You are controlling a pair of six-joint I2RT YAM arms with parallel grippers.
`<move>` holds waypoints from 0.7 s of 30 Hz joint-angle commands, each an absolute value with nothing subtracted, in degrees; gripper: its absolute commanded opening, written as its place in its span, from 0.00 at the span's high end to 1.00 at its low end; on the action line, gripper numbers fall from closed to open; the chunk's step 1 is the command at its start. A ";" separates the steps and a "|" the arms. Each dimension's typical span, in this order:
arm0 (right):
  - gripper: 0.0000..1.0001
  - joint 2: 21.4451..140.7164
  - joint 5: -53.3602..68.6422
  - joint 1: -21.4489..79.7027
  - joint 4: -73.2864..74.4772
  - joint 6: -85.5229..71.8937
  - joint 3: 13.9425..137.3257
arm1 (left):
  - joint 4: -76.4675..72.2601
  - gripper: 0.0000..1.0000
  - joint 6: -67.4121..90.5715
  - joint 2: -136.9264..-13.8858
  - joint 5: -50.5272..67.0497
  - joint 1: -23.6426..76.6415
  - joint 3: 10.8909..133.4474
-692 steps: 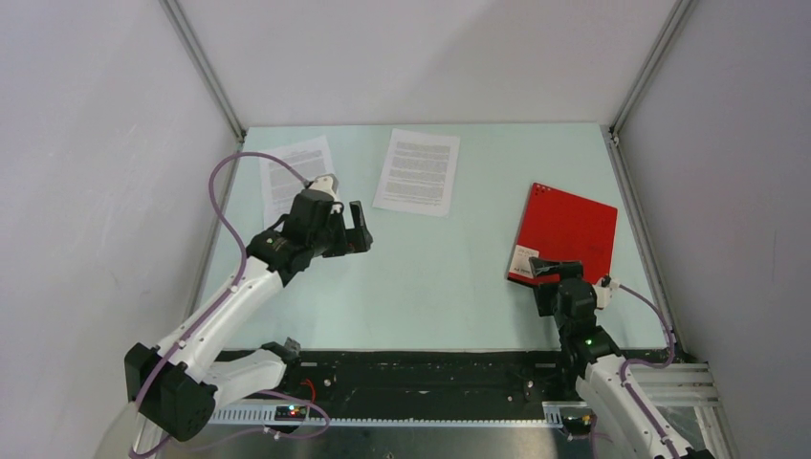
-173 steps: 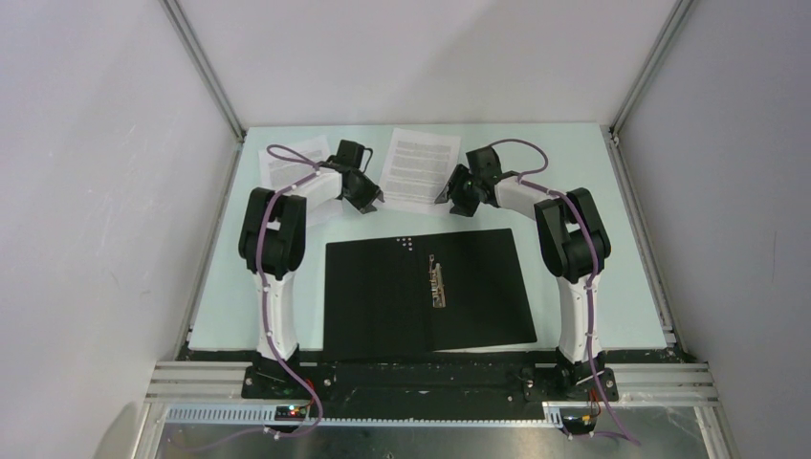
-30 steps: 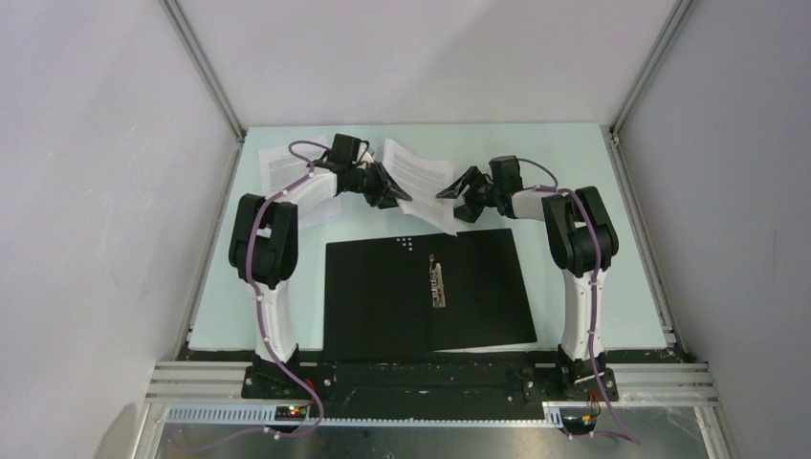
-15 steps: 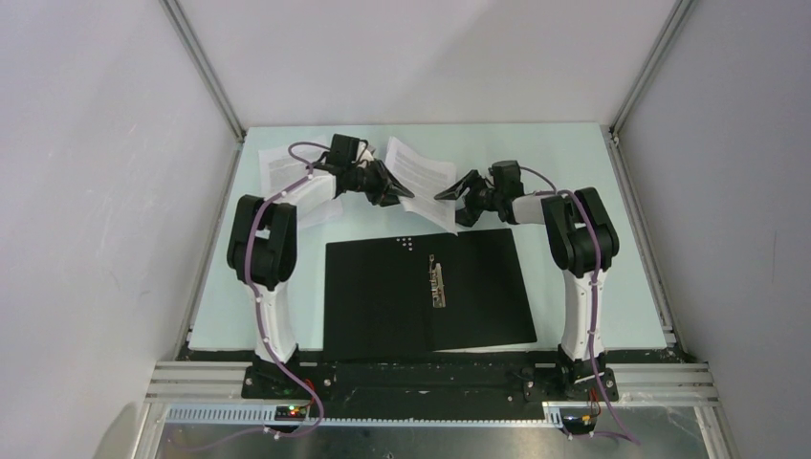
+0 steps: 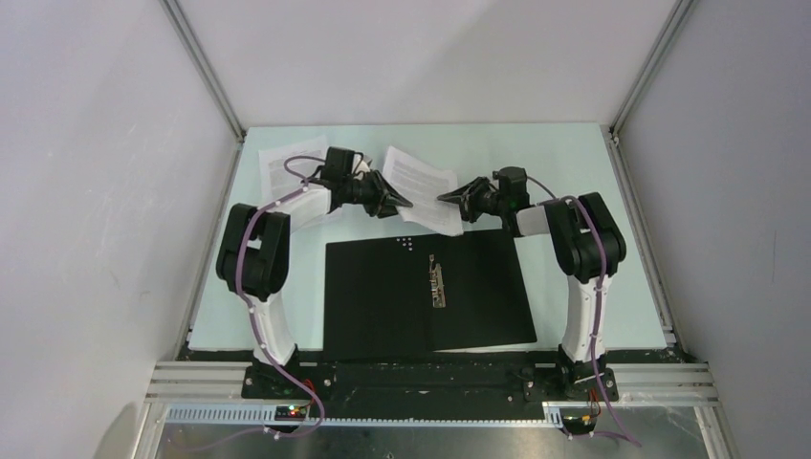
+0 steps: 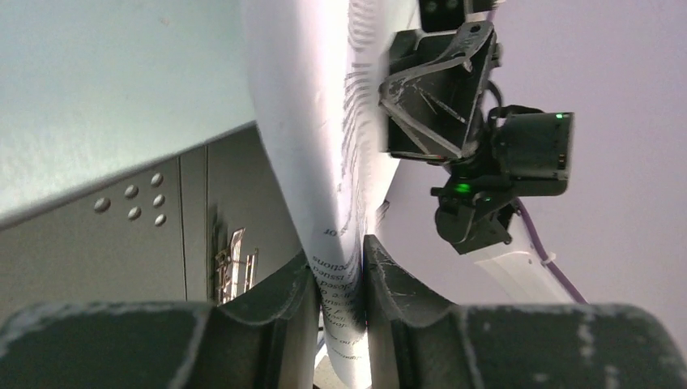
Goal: Put the files into the folder
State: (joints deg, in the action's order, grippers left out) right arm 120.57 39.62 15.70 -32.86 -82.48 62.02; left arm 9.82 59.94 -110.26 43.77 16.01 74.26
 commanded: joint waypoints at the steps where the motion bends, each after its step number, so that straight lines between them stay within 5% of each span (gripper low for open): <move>1: 0.90 113.72 40.38 15.94 -30.29 -77.59 62.13 | 6.97 0.68 59.02 -104.78 44.69 16.89 70.10; 3: 1.00 110.70 39.42 15.33 -21.54 -70.94 62.09 | 6.99 0.55 57.02 -102.23 42.89 17.84 66.64; 4: 1.00 107.72 38.48 14.96 -17.32 -67.77 62.11 | 7.20 0.41 56.37 -99.76 42.01 18.41 65.31; 8: 1.00 96.80 26.83 13.30 10.07 -48.36 61.66 | 14.16 0.15 50.47 -90.16 29.55 20.07 55.83; 14: 1.00 85.95 0.49 13.62 35.07 -31.86 55.20 | 18.38 0.16 51.32 -82.20 11.72 20.93 44.70; 21: 1.00 85.65 -22.30 21.22 38.82 -27.31 51.03 | 19.36 0.23 53.04 -82.08 5.43 22.03 41.41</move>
